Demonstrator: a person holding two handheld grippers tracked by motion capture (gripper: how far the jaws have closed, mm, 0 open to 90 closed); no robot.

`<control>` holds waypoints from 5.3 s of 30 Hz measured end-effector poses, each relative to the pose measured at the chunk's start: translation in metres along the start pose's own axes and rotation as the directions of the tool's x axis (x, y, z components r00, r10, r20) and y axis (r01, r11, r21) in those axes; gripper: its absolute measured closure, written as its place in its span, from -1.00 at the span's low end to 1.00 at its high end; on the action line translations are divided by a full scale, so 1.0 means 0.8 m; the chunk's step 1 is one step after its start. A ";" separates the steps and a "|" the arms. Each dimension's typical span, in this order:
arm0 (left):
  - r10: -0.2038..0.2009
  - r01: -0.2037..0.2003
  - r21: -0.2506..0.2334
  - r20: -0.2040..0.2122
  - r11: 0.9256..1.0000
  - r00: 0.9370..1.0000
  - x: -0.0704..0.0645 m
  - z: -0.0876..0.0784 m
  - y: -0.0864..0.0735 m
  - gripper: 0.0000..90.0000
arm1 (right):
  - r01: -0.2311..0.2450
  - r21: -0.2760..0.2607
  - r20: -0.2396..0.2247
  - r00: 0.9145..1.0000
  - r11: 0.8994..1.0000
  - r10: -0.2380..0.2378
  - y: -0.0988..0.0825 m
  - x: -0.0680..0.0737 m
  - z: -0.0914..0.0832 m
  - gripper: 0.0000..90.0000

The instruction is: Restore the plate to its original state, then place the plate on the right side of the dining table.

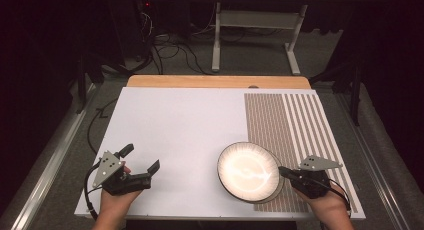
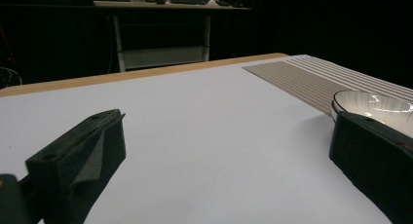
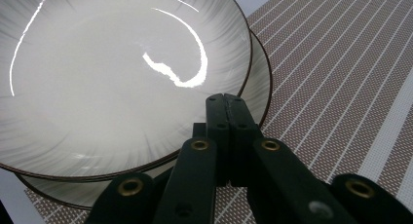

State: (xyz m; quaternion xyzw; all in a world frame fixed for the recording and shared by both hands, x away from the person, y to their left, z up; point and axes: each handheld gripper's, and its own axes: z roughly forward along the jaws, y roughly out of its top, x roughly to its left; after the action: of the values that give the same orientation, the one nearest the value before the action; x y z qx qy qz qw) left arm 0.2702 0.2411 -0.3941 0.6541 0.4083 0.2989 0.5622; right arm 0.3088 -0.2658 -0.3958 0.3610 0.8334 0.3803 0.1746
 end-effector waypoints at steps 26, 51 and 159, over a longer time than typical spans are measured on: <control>0.013 -0.012 0.028 -0.010 1.000 1.000 0.000 0.002 0.000 -0.98 | -0.068 -0.088 0.060 0.995 0.994 0.073 -0.003 -0.020 -0.025 0.97; 0.037 -0.038 0.075 0.014 0.996 0.999 -0.004 0.015 -0.002 -0.99 | -0.142 -0.358 0.141 0.969 0.923 0.204 -0.017 -0.050 -0.063 -0.99; 0.030 -0.031 0.059 0.009 0.998 0.999 -0.003 0.007 0.001 -0.99 | 0.118 0.032 -0.057 0.992 0.992 -0.117 0.011 0.022 0.016 1.00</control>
State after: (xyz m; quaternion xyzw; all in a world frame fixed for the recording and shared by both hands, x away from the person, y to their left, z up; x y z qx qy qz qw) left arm 0.2740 0.2359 -0.3938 0.6778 0.4045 0.2926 0.5398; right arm 0.3081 -0.2431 -0.3976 0.3038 0.8642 0.3645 0.1676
